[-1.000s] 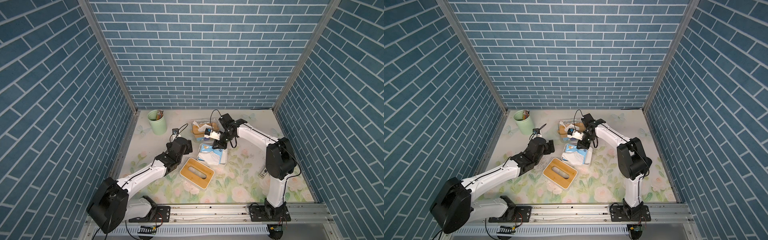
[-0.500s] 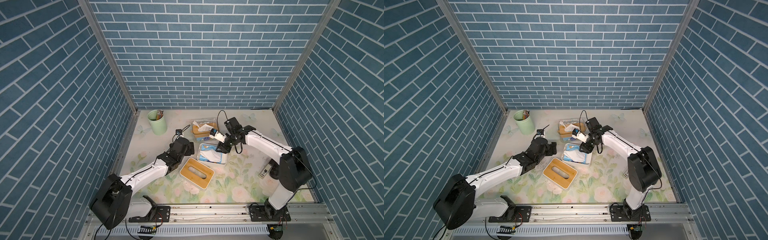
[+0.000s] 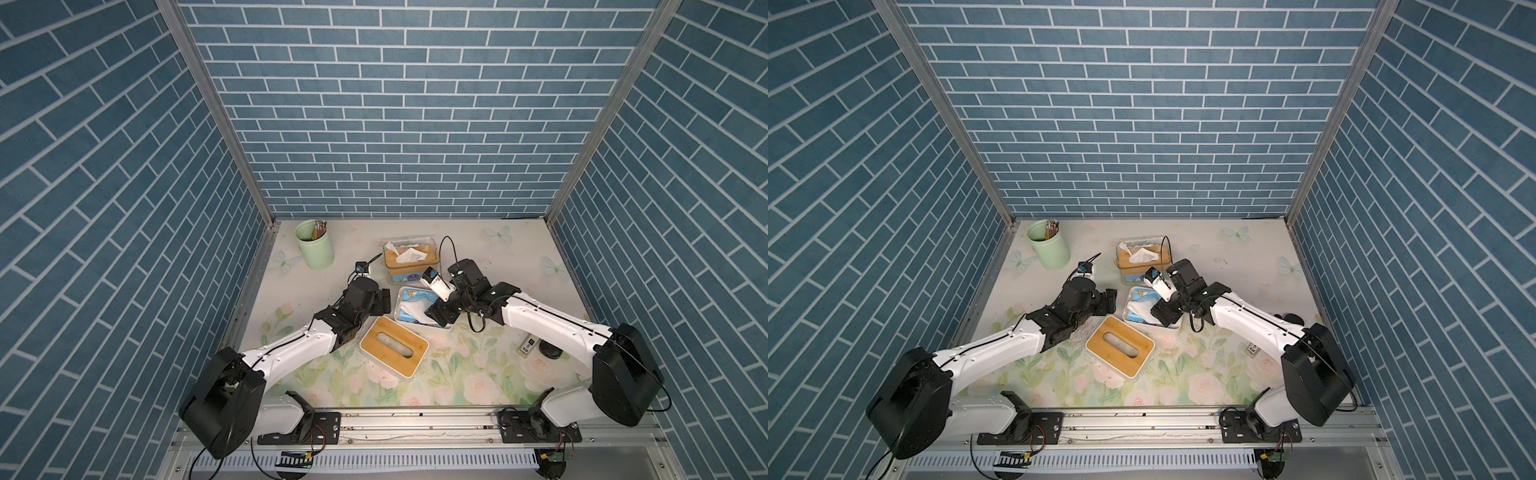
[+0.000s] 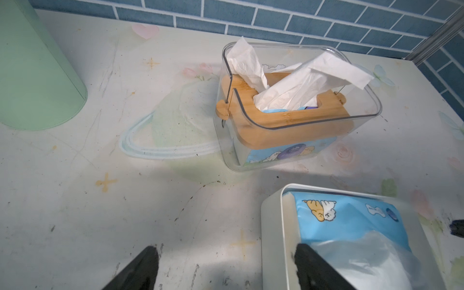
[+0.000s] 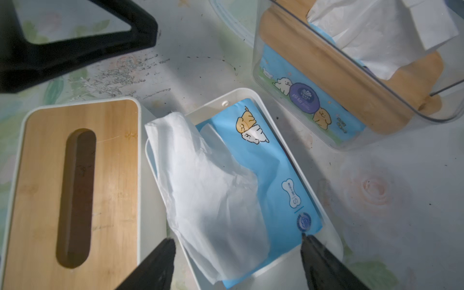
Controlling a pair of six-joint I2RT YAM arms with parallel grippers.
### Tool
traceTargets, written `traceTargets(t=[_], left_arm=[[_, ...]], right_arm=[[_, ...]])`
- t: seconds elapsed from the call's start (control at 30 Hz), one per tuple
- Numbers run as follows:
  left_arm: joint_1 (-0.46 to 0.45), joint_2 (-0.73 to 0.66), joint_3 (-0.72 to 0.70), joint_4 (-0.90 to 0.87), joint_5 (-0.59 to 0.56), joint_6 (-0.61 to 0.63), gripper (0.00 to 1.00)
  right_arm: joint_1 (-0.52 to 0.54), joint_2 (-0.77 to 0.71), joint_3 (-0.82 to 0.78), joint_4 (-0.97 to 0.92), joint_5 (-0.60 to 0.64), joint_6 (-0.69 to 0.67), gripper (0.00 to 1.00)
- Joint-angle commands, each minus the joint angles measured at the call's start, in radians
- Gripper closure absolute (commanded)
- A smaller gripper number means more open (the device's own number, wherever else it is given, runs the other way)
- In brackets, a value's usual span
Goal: Put the tissue paper into the tissue box
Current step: Place the paper towel in the tissue box, then pick up the box lid from the center of the board.
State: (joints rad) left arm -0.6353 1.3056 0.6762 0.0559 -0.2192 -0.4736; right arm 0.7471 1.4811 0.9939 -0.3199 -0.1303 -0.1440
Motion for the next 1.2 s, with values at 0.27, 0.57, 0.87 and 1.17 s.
traceTargets(t=[0.27, 0.57, 0.87, 1.17], left_arm=[[-0.002, 0.024, 0.008, -0.004, 0.001, 0.0, 0.11], [-0.001, 0.018, 0.002, -0.06, 0.03, 0.006, 0.11], [-0.018, -0.095, -0.055, -0.209, 0.138, -0.052, 0.14], [-0.083, -0.177, -0.078, -0.384, 0.112, -0.133, 0.13]], right_arm=[[0.022, 0.055, -0.008, 0.066, 0.167, 0.061, 0.18], [0.01, 0.097, 0.008, 0.094, 0.294, 0.136, 0.2], [-0.06, 0.011, -0.032, 0.181, 0.181, 0.19, 0.2], [-0.093, -0.008, -0.05, 0.249, 0.098, 0.189, 0.19]])
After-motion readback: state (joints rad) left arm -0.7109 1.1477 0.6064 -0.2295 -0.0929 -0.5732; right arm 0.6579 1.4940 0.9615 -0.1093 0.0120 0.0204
